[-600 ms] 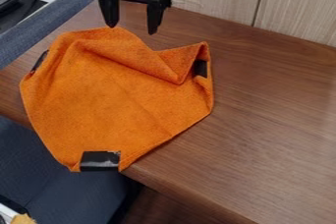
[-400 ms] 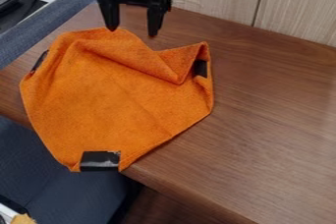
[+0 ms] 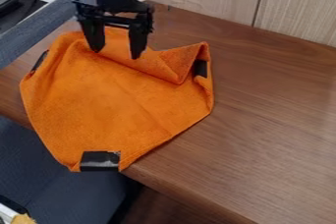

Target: Fold the cloth from bottom to top

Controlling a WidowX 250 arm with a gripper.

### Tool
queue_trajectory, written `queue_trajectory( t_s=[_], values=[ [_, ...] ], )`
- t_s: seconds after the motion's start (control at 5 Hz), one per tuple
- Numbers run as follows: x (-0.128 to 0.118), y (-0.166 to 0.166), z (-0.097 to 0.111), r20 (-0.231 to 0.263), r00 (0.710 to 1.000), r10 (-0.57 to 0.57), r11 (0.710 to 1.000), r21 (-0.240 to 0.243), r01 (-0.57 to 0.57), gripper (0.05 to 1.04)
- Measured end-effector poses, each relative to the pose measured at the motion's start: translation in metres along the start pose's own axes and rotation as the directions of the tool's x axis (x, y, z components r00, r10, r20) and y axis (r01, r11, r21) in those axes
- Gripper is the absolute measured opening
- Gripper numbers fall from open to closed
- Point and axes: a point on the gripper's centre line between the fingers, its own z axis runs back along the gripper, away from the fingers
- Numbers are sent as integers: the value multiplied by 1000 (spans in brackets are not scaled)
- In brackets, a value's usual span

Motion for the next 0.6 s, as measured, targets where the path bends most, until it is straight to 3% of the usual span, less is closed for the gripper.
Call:
queue_trajectory(
  t_s=[0.2, 0.6],
  values=[
    [-25, -12, 2, 22, 996, -89, 996, -25, 90, 1000],
    [-68, -43, -19, -9, 947, -322, 945, -53, 321, 1001]
  ],
)
